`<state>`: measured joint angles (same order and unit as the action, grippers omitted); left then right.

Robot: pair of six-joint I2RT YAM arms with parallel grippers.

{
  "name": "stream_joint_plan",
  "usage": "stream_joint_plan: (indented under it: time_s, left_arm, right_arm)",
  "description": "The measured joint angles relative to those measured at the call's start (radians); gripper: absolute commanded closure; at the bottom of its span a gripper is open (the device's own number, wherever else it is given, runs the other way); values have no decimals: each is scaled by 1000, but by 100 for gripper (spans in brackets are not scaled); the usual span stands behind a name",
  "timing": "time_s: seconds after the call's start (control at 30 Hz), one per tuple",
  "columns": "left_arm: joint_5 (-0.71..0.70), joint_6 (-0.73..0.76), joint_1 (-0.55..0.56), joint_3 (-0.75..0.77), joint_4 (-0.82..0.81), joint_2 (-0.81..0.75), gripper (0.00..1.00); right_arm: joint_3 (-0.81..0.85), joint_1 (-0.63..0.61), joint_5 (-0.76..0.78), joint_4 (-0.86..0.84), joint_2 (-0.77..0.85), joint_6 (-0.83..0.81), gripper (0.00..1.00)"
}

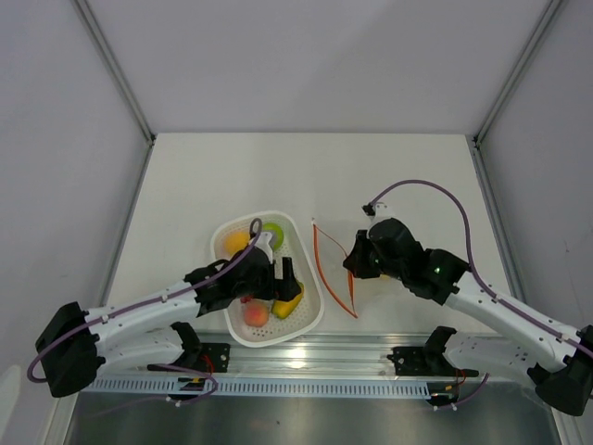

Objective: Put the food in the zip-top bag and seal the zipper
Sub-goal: Pick up the fake fruit from the bin.

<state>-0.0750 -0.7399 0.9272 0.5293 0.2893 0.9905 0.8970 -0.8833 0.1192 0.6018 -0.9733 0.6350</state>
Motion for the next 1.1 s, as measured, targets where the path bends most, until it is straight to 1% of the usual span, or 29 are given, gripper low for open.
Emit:
stream_joint_plan:
  time_s: [0.33,0.47,0.6,0.7,0.73,0.8,0.83,0.9,0.93,1.07,1.1]
  left_arm:
    - [2,-16,0,46,11,180,1]
    - [12,-26,0,58,11,227,1]
    - [27,-39,0,58,8,235,6]
    - [28,-46,0,58,5,232,12]
    - [27,-46,0,58,5,227,18]
    - [27,-46,0,58,4,214,25]
    - [27,-47,0,58,4,205,32]
    - [26,-46,0,58,5,186,40]
    - [25,-46,0,58,5,174,47]
    - [19,-37,0,58,15,140,52]
    - [16,-36,0,59,19,134,55]
  right_arm:
    - [-6,12,0,0,14,-2,100]
    - [-13,15,0,3,20,-3,100]
    - [-14,15,1,8,24,-3,100]
    - [-15,17,2,10,29,-4,100]
    - [-16,17,3,10,31,-4,100]
    - [-16,18,5,11,31,-5,100]
    - [-16,18,5,12,31,-5,100]
    - [-16,18,5,12,31,-5,100]
    - [-16,19,5,12,31,-6,100]
    - [-16,20,5,14,31,-7,100]
    - [-16,20,5,15,31,-7,100]
